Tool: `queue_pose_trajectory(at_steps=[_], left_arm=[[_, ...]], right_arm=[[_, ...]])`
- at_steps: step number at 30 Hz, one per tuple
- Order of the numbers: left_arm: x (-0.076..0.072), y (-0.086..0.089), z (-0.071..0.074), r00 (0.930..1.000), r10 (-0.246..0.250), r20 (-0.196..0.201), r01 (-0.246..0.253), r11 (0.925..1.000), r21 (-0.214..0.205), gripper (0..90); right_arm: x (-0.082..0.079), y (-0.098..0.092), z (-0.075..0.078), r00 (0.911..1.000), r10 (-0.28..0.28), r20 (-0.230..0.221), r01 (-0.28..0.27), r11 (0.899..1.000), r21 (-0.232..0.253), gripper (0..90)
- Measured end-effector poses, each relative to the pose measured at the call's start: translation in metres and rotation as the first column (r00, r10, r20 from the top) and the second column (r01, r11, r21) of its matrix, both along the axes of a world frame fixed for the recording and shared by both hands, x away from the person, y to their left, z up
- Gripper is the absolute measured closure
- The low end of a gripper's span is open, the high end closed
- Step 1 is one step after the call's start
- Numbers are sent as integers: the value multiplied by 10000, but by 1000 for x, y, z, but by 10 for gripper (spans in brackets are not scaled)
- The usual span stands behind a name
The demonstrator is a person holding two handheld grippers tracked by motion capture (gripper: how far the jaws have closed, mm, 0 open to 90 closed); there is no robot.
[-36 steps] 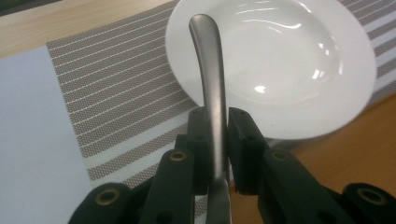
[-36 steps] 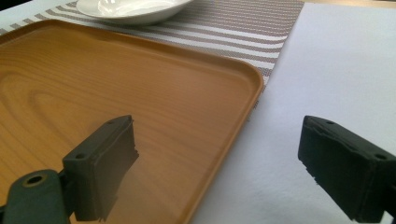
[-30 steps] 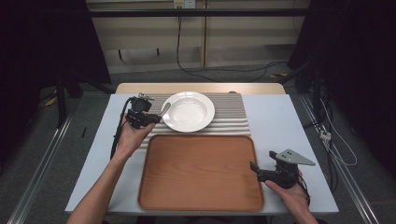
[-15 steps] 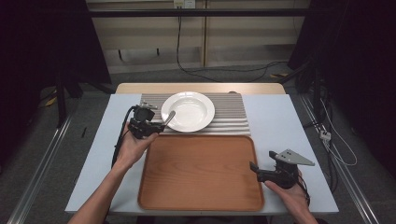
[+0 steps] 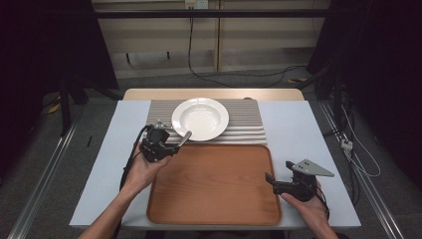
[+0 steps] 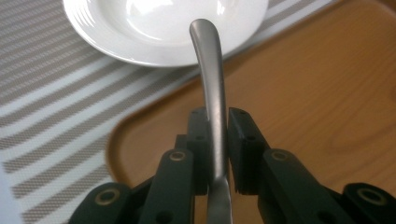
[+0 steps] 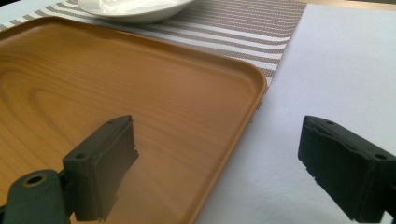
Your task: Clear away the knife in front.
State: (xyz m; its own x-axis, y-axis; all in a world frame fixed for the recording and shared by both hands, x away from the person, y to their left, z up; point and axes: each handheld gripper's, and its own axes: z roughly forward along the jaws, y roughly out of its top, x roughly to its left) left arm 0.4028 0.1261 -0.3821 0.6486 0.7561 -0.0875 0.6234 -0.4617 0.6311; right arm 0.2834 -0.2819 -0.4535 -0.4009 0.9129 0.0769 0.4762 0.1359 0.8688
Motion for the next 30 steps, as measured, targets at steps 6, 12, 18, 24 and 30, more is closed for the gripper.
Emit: queue_pose_trajectory(at_steps=[6, 12, 18, 24, 30], left_arm=[[-8, -5, -8, 10000, -85, -47, 86, 9998, 203, 800], [-13, -12, -15, 9992, -389, -118, 391, 9990, 222, 800], [-19, -23, -27, 9984, -535, -196, 545, 9971, 524, 800], [-21, -26, -37, 9963, -684, -526, 720, 9950, 687, 799], [-22, -29, -46, 9958, -575, -716, 629, 9951, 758, 799]], right_arm=[[1, 1, 0, 10000, 41, -12, -41, 10000, 13, 108], [0, 1, 0, 10000, 46, 2, -46, 10000, 21, 108], [0, 1, 0, 10000, 43, -3, -43, 10000, 25, 108], [0, 1, 0, 10000, 47, -7, -47, 10000, 18, 108], [0, 2, 0, 9999, 109, -36, -109, 9999, 1, 108]])
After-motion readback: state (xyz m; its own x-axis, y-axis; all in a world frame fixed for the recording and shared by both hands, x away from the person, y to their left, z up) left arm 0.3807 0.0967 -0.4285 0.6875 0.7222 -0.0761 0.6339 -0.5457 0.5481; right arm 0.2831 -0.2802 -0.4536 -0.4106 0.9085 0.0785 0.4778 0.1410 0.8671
